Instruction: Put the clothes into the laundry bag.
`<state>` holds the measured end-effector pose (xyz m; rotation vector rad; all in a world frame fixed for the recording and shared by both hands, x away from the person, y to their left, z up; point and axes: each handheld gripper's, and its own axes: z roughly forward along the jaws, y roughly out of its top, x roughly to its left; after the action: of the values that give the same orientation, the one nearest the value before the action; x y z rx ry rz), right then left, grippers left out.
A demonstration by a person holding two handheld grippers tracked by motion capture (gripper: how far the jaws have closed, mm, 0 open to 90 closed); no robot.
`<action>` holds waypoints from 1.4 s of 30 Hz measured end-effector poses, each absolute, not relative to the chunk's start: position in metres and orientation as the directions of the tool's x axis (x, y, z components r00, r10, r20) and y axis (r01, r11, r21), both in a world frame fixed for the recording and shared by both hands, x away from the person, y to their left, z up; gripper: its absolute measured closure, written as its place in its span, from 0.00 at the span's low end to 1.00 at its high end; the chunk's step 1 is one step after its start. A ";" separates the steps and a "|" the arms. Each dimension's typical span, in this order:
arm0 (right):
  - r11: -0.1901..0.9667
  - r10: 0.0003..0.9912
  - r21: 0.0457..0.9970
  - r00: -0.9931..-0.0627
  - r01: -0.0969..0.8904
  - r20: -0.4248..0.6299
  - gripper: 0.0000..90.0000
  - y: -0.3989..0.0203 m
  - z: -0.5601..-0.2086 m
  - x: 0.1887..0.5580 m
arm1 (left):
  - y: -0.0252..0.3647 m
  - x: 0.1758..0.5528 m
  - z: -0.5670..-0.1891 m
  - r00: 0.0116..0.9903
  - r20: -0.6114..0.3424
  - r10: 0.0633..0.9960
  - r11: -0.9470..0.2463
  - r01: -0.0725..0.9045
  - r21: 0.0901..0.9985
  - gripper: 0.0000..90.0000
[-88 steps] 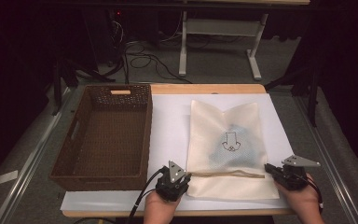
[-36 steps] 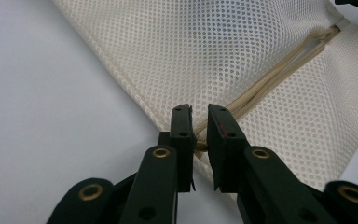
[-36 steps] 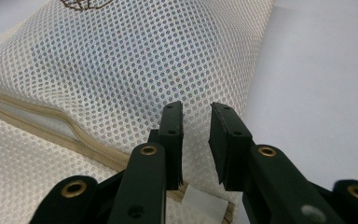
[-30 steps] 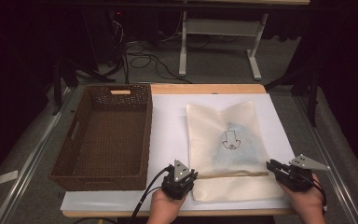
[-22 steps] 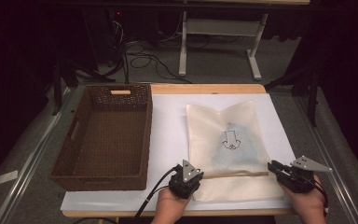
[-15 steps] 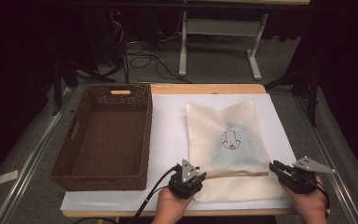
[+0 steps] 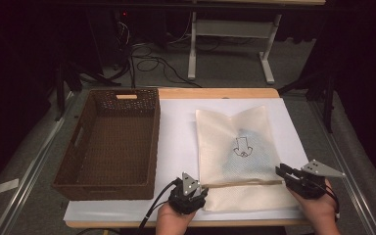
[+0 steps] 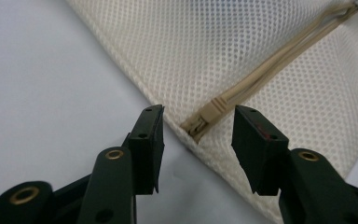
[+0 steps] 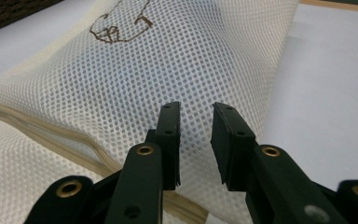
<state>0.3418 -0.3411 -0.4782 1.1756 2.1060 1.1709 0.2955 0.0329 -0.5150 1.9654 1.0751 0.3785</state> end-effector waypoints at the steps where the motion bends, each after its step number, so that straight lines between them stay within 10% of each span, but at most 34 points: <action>1: 0.275 0.846 0.844 -0.533 0.460 0.015 0.82 -0.340 -0.478 0.343 | 0.033 0.294 -0.517 0.582 -0.128 0.803 -0.277 0.554 0.785 0.60; 9: 0.288 0.817 0.854 -0.576 0.434 0.017 0.81 -0.326 -0.475 0.348 | 0.025 0.287 -0.526 0.573 -0.102 0.813 -0.295 0.556 0.777 0.62; 20: 0.315 0.767 0.863 -0.642 0.396 0.014 0.81 -0.299 -0.469 0.336 | 0.022 0.286 -0.527 0.549 -0.152 0.822 -0.245 0.581 0.776 0.95; 42: 0.404 0.624 0.849 -0.781 0.341 0.017 0.80 -0.224 -0.472 0.319 | 0.018 0.280 -0.510 0.577 -0.117 0.808 -0.226 0.487 0.843 0.97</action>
<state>0.3190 -0.2239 -0.4718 0.8399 2.3619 1.3210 0.2795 0.0179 -0.5099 1.8822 1.0475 0.4353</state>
